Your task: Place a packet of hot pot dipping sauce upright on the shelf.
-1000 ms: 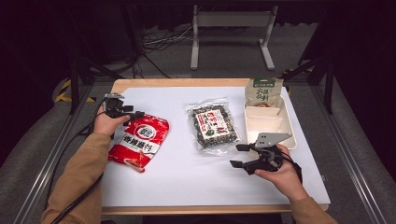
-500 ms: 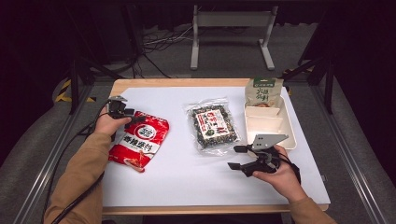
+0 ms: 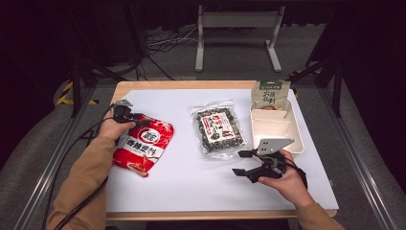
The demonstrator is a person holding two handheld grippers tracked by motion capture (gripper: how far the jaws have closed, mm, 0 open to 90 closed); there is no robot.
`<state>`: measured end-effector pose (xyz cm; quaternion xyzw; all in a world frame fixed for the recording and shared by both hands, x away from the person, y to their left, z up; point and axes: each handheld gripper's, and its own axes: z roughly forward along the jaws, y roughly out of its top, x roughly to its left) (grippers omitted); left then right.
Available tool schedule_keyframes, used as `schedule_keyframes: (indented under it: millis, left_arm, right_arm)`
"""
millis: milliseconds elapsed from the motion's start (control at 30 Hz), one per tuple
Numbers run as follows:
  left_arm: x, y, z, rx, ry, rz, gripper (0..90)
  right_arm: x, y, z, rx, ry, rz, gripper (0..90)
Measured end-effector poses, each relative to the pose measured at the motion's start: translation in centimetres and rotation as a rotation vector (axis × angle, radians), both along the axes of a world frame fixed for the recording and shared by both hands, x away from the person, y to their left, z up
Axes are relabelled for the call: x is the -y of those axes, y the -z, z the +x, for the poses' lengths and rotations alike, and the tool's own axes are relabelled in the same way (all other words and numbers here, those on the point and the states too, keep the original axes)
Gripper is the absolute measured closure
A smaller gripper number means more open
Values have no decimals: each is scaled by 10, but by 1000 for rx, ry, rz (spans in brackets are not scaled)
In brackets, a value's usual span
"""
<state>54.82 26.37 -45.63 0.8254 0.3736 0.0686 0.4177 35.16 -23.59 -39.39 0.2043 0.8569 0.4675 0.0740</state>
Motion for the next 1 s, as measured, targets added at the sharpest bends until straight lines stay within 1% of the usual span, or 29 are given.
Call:
schedule_keyframes:
  millis: [33, 133, 200, 267, 367, 400, 433, 500, 600, 667, 700, 767, 833, 867, 933, 967, 1000]
  left_arm:
    - [0, 0, 0, 5, 4, 3, 489]
    - [1, 0, 0, 12, -6, 18, 580]
    - [1, 0, 0, 9, -10, 23, 667]
    - [2, 0, 0, 24, -9, 39, 743]
    - [2, 0, 0, 33, -6, 59, 812]
    - [2, 0, 0, 34, -10, 59, 860]
    - [3, 0, -1, 33, -13, 60, 876]
    - [2, -1, -2, 13, -23, 50, 896]
    - [2, -1, -2, 10, -32, 46, 900]
    - [2, -2, -4, 1, -49, 46, 900]
    - [2, -3, -4, 11, -48, 56, 900]
    - [1, -4, -5, 9, -51, 57, 900]
    - [-1, -8, -7, 26, -53, 74, 900]
    - [-2, -10, -8, 29, -53, 76, 900]
    - [-5, -15, -10, 39, -56, 58, 900]
    - [-6, -18, -13, 31, -58, 44, 900]
    - [-8, -21, -14, 33, -59, 38, 900]
  right_arm:
    - [0, 0, 0, 0, -2, -2, 321]
    - [-1, 1, 0, 0, -7, -3, 319]
    - [-1, 1, -1, -1, -8, -2, 317]
    - [-1, 2, -1, 0, -9, -1, 314]
    - [0, 2, -1, -4, -6, 1, 311]
    - [0, 2, -1, -3, -6, 1, 310]
    - [0, 2, -1, -2, -6, 2, 310]
    - [0, 2, -1, -2, -6, 3, 309]
    - [0, 2, -1, -3, -5, 3, 309]
    - [0, 3, 0, -6, -4, 1, 309]
    - [0, 3, 0, -6, -4, 1, 309]
    - [0, 3, 0, -6, -5, 0, 309]
    - [0, 3, 1, -6, -6, 0, 309]
    - [0, 3, 1, -5, -6, 1, 309]
    - [-1, 3, 1, -5, -6, 2, 309]
    - [-1, 3, 1, -4, -6, 1, 309]
    - [0, 1, 1, 2, -4, 4, 309]
